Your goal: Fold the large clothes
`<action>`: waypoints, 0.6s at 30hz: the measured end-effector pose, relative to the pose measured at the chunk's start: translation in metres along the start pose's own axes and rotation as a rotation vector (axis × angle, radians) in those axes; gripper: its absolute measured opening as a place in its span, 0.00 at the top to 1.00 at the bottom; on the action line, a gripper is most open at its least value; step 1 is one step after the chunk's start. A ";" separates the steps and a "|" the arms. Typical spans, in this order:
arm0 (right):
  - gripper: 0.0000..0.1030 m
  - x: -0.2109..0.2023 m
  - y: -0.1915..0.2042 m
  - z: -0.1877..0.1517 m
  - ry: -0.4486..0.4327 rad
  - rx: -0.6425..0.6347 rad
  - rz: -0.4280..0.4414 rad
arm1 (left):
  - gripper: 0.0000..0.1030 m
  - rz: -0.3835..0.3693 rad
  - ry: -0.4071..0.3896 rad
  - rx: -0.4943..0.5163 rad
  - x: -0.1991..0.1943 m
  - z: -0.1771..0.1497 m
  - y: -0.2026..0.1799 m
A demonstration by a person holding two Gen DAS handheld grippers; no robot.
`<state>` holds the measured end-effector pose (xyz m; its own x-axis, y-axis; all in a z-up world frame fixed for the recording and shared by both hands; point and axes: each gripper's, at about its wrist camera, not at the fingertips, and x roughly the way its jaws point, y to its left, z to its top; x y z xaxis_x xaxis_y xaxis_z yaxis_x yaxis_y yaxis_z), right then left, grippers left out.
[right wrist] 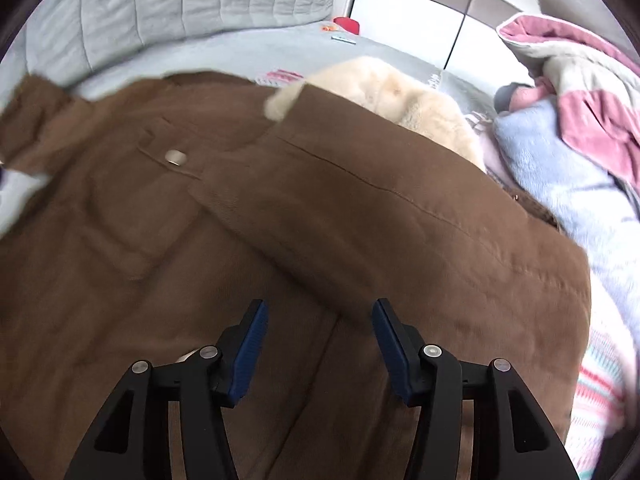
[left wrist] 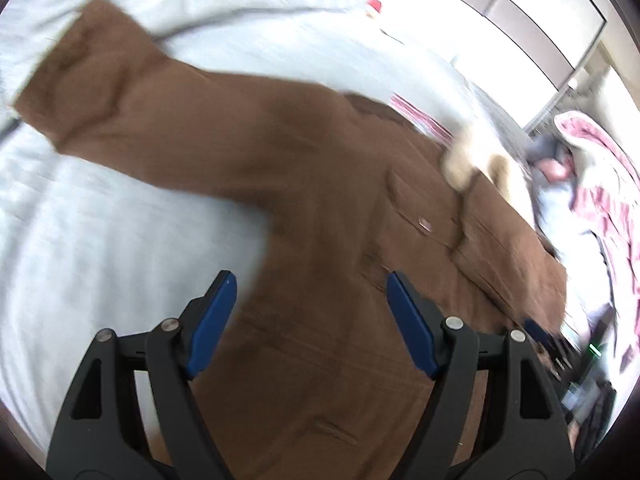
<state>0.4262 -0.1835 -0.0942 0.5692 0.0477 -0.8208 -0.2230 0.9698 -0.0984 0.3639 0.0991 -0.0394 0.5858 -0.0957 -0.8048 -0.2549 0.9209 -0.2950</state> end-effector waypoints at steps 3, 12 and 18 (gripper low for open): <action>0.30 -0.037 -0.010 -0.023 0.040 0.092 0.084 | 0.25 0.082 -0.050 -0.041 -0.010 0.013 0.035; 0.20 -0.096 -0.015 -0.131 0.156 0.389 0.317 | 0.24 0.372 -0.148 -0.268 -0.010 0.055 0.158; 0.20 -0.090 -0.024 -0.138 0.112 0.404 0.314 | 0.24 0.424 -0.199 -0.308 0.014 0.084 0.209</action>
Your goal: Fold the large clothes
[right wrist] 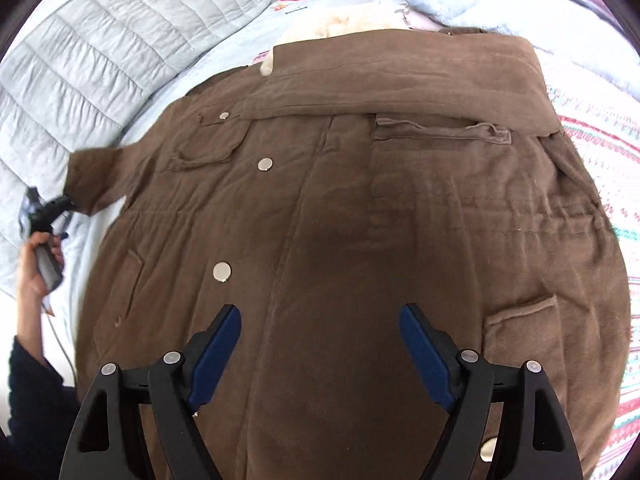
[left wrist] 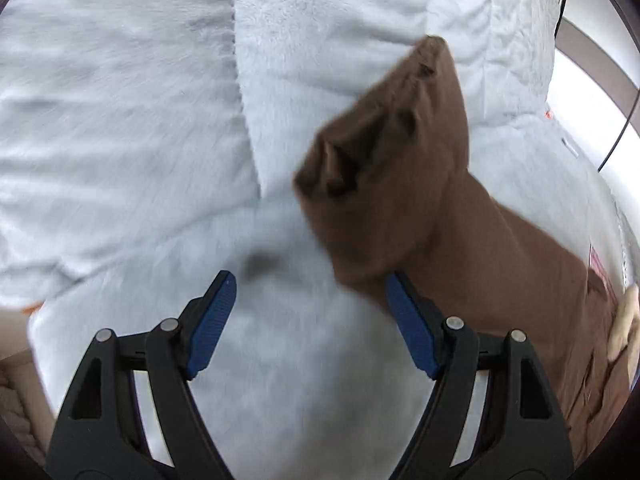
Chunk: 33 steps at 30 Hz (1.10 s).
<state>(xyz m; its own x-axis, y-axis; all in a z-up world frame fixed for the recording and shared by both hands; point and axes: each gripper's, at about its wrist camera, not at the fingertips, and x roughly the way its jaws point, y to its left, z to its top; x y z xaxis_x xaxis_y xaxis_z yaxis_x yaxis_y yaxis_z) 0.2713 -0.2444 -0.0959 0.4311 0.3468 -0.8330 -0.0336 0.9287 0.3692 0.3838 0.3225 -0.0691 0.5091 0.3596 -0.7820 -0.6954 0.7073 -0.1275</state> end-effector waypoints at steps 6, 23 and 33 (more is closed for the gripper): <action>0.20 -0.002 -0.014 -0.005 -0.016 0.024 -0.010 | 0.35 -0.106 -0.131 -0.050 0.020 0.019 0.009; 0.20 -0.021 -0.052 -0.006 -0.045 0.212 0.045 | 0.91 -0.555 -0.344 -0.059 -0.126 0.024 -0.044; 0.20 -0.059 -0.087 -0.008 -0.110 0.326 0.174 | 0.91 -0.829 -0.371 0.239 -0.258 -0.067 -0.226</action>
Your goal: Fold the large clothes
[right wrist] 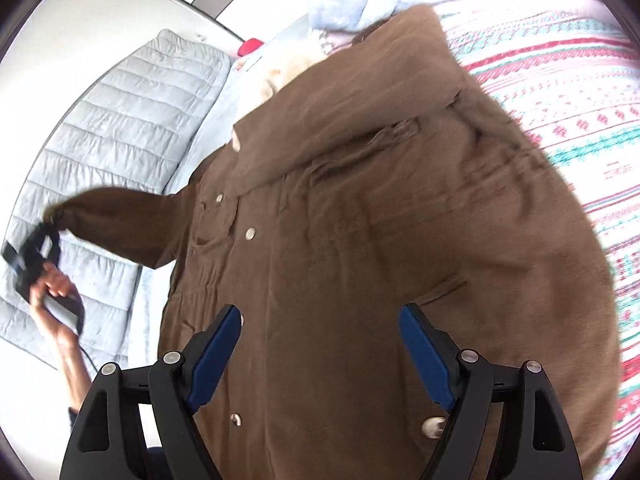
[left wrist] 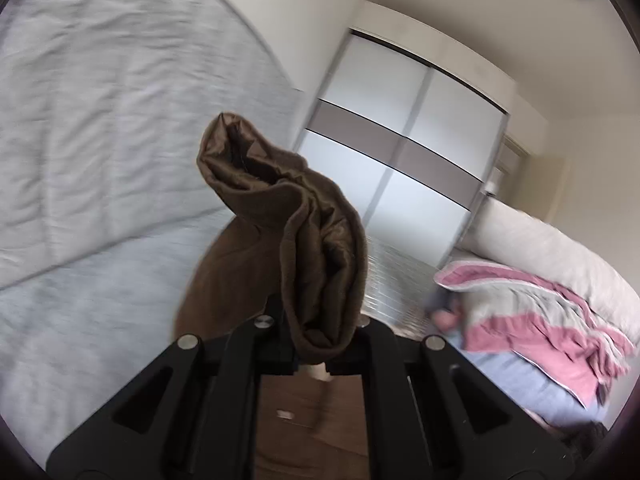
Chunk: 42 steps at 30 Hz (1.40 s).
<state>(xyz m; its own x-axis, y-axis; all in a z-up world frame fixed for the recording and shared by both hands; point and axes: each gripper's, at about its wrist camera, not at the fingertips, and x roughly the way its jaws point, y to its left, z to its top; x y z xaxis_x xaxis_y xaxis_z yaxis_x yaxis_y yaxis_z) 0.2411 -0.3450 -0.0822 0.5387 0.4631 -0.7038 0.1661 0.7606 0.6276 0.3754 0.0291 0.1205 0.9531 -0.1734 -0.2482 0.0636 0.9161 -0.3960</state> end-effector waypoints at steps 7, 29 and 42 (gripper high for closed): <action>0.20 -0.023 -0.032 0.011 -0.053 0.068 -0.032 | 0.53 -0.267 0.429 0.098 0.072 -0.120 -0.123; 0.20 -0.063 -0.046 -0.007 -0.101 -0.046 -0.211 | 0.36 0.156 0.587 0.010 -0.110 -0.134 0.125; 0.20 -0.117 -0.060 -0.070 -0.134 -0.166 -0.313 | 0.37 0.170 0.627 0.051 -0.207 -0.174 0.178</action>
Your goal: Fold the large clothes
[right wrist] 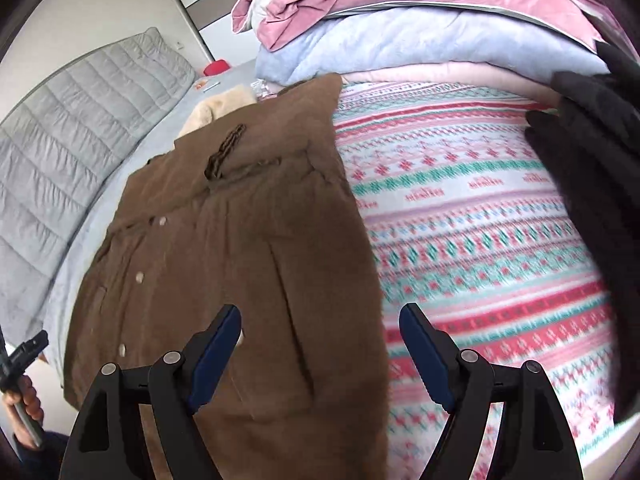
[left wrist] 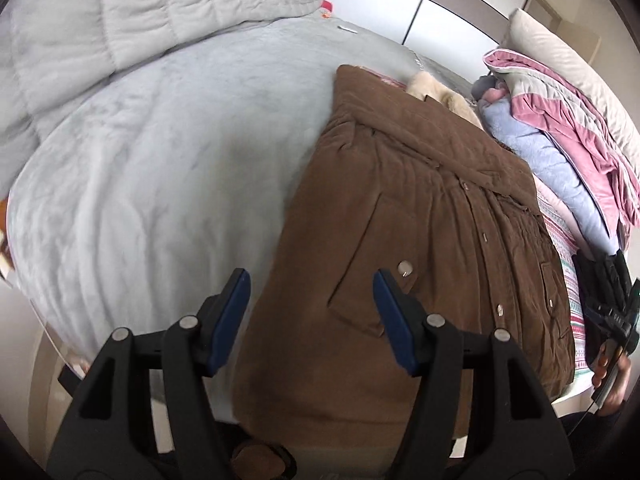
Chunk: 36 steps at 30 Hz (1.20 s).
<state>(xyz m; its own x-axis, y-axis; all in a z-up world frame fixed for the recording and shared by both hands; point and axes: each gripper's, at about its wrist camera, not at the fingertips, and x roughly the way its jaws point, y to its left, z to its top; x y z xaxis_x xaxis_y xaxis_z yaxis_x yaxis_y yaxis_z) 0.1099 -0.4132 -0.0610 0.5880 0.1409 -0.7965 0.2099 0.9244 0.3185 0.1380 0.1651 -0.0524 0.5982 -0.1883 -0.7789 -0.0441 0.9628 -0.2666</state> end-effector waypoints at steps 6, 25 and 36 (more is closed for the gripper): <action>0.20 -0.012 -0.018 -0.037 0.046 0.061 0.087 | 0.38 -0.032 0.031 -0.070 -0.003 -0.031 0.029; 0.31 -0.016 -0.060 -0.102 0.084 0.331 0.338 | 0.46 -0.031 0.124 -0.118 0.026 -0.074 0.022; 0.49 -0.024 -0.042 -0.105 0.017 0.289 0.428 | 0.60 -0.033 0.109 -0.104 0.029 -0.077 0.019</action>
<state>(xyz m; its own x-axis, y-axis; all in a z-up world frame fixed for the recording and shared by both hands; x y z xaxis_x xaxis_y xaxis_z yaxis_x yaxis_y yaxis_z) 0.0051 -0.4180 -0.1087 0.6565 0.4925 -0.5713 0.1621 0.6476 0.7445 0.0929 0.1629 -0.1235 0.5106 -0.2451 -0.8241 -0.1121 0.9313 -0.3465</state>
